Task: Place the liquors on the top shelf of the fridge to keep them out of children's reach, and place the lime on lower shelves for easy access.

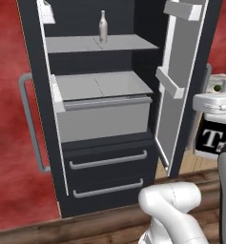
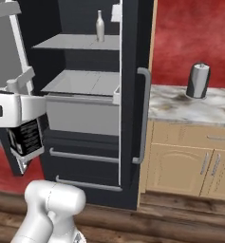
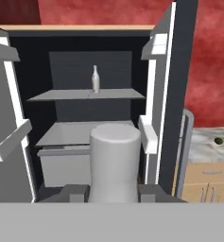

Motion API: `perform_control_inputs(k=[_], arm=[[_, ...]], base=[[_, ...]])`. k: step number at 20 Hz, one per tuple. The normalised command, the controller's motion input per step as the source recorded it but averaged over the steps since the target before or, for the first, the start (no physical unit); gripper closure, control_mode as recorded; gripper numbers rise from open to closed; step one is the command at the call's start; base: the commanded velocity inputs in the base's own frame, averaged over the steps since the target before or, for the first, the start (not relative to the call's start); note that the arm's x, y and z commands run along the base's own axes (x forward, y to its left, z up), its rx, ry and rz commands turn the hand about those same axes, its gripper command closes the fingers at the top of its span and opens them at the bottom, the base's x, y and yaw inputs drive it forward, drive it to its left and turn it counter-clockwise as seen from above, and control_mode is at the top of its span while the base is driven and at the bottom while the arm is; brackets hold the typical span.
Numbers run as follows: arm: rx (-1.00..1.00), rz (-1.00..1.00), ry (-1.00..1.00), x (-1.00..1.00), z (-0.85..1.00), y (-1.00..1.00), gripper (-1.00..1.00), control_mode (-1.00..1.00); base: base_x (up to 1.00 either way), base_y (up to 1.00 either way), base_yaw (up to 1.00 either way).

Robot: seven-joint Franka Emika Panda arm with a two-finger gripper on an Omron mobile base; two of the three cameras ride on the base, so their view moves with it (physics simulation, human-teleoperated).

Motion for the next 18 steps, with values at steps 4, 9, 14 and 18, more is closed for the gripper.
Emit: perform_control_inputs(k=[4, 9, 14, 18], arm=[[0.00, 0.00, 0.00, 0.00, 0.00, 0.00, 1.00, 1.00], [0.00, 0.00, 0.00, 0.00, 0.00, 0.00, 1.00, 1.00], [0.00, 0.00, 0.00, 0.00, 0.00, 0.00, 1.00, 1.00], [0.00, 0.00, 0.00, 0.00, 0.00, 0.00, 1.00, 1.00]], base=[[0.39, 0.00, 0.00], [0.49, 0.06, 0.00], [0.60, 0.06, 0.00], [0.63, 0.17, 0.00]])
